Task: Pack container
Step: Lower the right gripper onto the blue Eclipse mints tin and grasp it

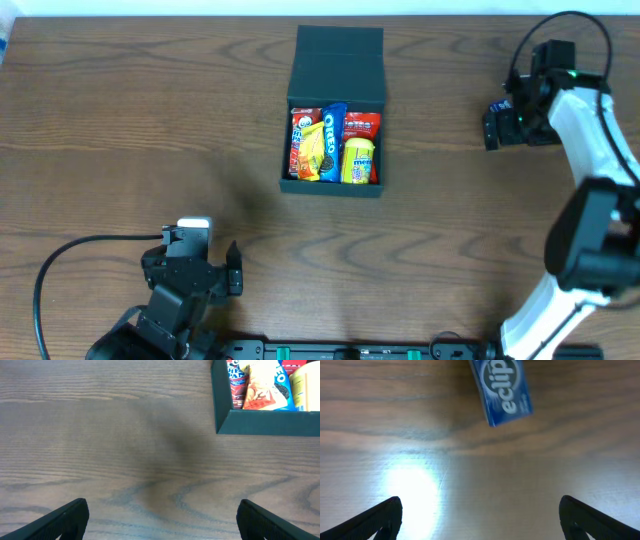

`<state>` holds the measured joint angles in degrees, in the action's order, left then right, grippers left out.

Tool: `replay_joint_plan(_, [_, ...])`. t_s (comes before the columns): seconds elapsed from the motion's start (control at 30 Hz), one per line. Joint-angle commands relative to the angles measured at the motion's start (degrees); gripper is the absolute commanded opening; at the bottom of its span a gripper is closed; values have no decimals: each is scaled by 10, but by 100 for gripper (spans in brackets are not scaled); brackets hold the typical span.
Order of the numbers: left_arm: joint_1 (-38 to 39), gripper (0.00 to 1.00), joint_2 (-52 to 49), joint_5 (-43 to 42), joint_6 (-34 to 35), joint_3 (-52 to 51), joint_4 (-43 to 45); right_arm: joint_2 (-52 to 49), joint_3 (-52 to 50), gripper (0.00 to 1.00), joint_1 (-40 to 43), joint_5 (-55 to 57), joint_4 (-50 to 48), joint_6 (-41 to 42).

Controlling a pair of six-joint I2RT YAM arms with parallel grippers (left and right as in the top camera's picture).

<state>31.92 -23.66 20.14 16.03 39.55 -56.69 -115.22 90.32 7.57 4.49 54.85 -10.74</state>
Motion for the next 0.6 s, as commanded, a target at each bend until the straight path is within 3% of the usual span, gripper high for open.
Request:
replay_joint_plan(0.0, [-3,95,3,10,-8,-4,-1,-43,69,99,7,1,12,-31])
replay_joint_plan(0.27, [-3,95,3,10,-8,-4,-1,-131,194,99,7,2,54,-77])
replay_joint_plan(0.57, [-3,95,3,10,-8,-4,-1,-175,213,99,7,48,54,-103])
